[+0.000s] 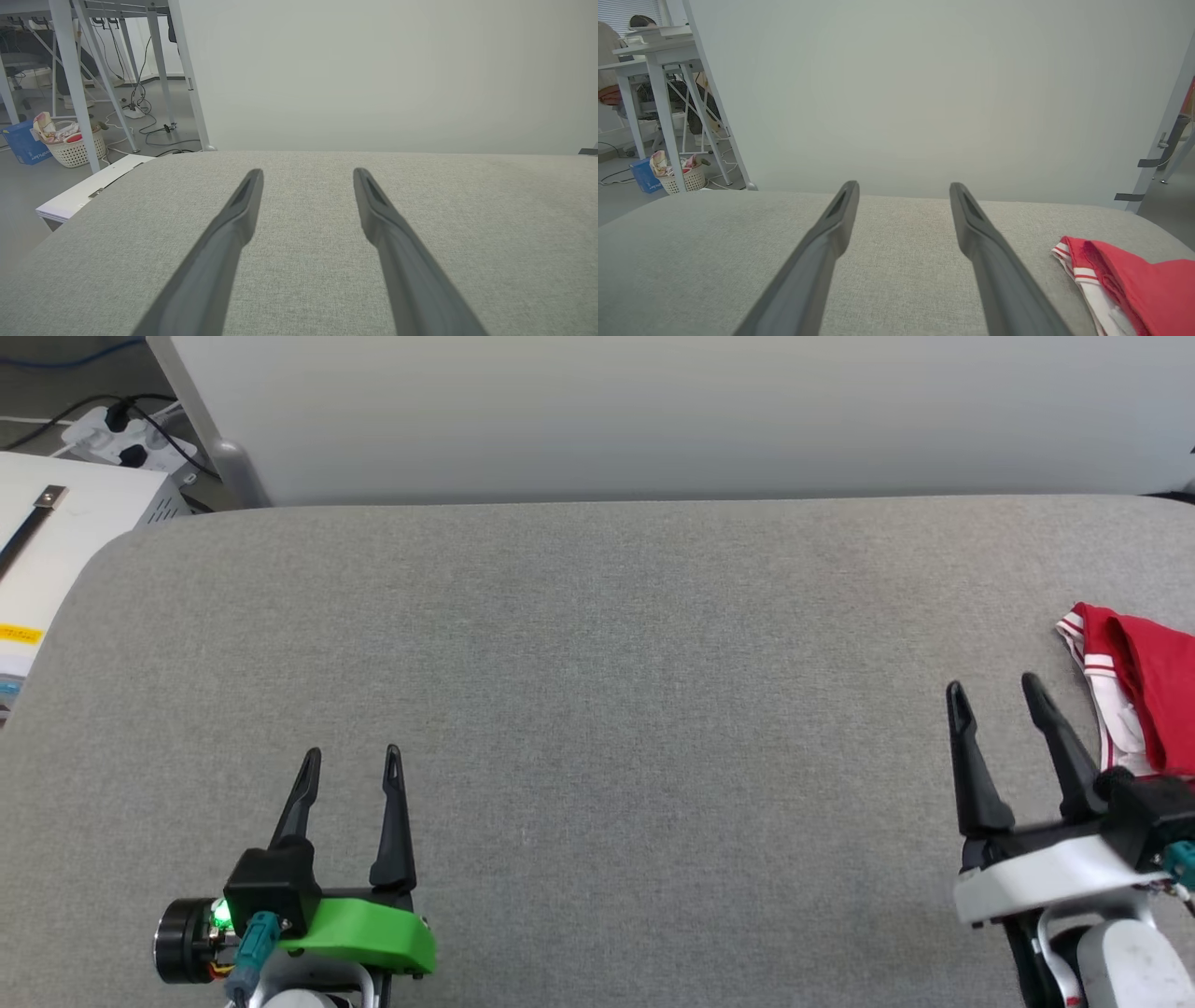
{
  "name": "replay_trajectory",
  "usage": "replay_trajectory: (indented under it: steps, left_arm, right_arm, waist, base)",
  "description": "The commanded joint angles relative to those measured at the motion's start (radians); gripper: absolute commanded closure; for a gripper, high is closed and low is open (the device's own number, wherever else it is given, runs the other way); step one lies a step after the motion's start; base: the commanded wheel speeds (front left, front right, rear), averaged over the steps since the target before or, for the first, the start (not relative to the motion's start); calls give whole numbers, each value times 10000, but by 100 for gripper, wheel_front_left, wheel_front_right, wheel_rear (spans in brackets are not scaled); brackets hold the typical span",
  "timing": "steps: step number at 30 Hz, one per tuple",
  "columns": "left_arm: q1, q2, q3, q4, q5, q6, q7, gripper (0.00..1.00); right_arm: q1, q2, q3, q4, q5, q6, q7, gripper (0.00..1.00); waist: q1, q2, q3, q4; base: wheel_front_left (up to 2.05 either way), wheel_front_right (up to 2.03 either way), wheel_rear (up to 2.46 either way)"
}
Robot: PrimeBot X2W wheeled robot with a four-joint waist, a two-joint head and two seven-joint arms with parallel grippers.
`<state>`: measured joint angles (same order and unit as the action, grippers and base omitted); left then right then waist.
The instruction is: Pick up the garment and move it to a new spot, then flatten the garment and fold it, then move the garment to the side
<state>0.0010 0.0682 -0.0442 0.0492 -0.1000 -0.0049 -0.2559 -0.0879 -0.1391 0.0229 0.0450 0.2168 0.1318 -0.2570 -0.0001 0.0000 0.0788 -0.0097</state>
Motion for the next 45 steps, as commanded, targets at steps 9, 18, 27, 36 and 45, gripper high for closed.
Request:
replay_trajectory:
  steps: [9,18,27,36,45]
  left_arm:
    - [367,-70,81,18,-180,-197,-59,0]
    - [469,-98,87,50,-194,-290,-59,0]
    - [330,-54,85,56,-133,-255,30,100]
    - [305,-63,110,17,-51,-233,213,100]
    - [275,-74,142,-32,48,-206,436,100]
  right_arm:
    - [1195,259,-30,36,128,-11,-47,0]
    - [1415,318,1,219,185,-11,-47,0]
    - [1308,301,29,215,68,0,34,100]
    - [1277,343,10,167,-94,-1,218,100]
    - [1239,395,-12,108,-291,-2,441,100]
  waist:
    - [1,0,-282,100]
    - [1,0,-346,99]
    - [1,0,-355,91]
    - [1,0,-386,91]
    - [1,0,-424,92]
  base:
    - [0,0,0]
    - [0,0,0]
    - [0,0,0]
    - [0,0,0]
    - [0,0,0]
